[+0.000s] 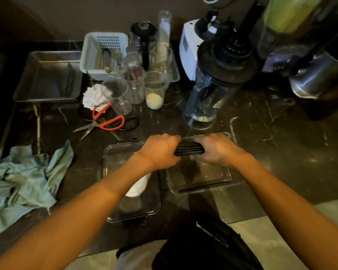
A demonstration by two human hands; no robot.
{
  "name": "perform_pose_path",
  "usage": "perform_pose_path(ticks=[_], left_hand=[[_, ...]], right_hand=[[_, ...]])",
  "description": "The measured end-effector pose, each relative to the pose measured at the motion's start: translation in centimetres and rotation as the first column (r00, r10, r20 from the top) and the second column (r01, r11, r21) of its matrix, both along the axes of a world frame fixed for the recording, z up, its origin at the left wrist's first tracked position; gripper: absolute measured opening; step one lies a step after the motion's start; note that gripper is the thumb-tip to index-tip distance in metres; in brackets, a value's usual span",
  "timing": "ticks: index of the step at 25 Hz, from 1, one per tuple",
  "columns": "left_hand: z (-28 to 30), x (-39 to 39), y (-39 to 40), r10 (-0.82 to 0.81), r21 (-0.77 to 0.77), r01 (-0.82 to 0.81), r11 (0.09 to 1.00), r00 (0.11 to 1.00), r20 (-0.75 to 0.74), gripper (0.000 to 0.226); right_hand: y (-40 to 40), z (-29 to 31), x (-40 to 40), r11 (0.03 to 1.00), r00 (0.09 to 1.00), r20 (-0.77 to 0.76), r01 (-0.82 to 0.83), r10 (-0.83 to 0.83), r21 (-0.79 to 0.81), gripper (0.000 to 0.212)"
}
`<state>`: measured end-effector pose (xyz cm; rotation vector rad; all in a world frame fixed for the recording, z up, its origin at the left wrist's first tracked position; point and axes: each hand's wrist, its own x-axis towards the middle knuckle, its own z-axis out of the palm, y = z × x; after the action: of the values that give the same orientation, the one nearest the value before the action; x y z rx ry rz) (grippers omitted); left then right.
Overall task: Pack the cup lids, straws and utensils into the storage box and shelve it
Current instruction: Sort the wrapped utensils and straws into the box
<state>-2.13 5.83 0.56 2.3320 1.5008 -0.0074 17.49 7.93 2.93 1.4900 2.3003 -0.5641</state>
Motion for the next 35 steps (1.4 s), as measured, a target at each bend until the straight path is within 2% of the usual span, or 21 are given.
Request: perform_pose_path(ticks=[2, 6, 11, 16, 20, 23, 26, 31, 35], left_hand=[[-1.0, 3.0, -0.6, -0.028, -0.056, 0.030, 0.998, 0.999, 0.038, 0.031], [-3.8, 6.2, -1.7, -0.040, -0.230, 0.069, 0.971, 0.991, 0.129, 0.033], [-6.9, 7.5, -2.7, 0.019, -0.323, 0.037, 0.946, 0.985, 0.169, 0.025], [-8.6, 7.3, -3.1, -0.022, -0.398, 0.058, 0.916, 0.995, 0.095, 0.037], [-8.6, 7.2, -2.5, -0.026, -0.454, 0.055, 0.889, 0.997, 0.069, 0.032], [-8.6, 7.1, -2.3, -0.033, -0.501, 0.070, 0.862, 0.996, 0.081, 0.034], [-8.7, 7.0, -2.3, -0.019, -0.504, 0.066, 0.861, 0.995, 0.099, 0.031], [-8.8, 7.6, -2.8, -0.039, -0.406, 0.091, 0.909, 0.990, 0.135, 0.028], [-9.1, 7.6, -3.2, 0.002, -0.357, 0.065, 0.932, 0.983, 0.185, 0.041]], right_hand=[[-0.9, -0.5, 2.4, 0.996, 1.000, 0.002, 0.019, -0.018, -0.086, 0.027], [-1.6, -2.9, 5.3, 0.975, 1.000, -0.010, -0.008, 0.006, -0.220, 0.011], [-1.6, -6.0, 6.5, 0.956, 0.998, 0.031, -0.051, 0.062, -0.288, 0.017], [-1.4, -7.0, 7.3, 0.951, 0.991, 0.060, -0.097, 0.120, -0.294, 0.023], [-1.7, -7.4, 8.0, 0.942, 0.983, 0.089, -0.127, 0.161, -0.310, 0.027], [-1.4, -6.6, 8.4, 0.929, 0.992, 0.051, -0.093, 0.119, -0.357, 0.027], [-1.0, -5.5, 8.4, 0.916, 0.997, 0.037, -0.045, 0.066, -0.398, 0.033], [-1.8, -6.1, 8.2, 0.951, 0.995, 0.043, -0.068, 0.085, -0.301, 0.026], [-2.2, -6.2, 8.0, 0.970, 0.999, 0.004, -0.039, 0.041, -0.240, 0.021]])
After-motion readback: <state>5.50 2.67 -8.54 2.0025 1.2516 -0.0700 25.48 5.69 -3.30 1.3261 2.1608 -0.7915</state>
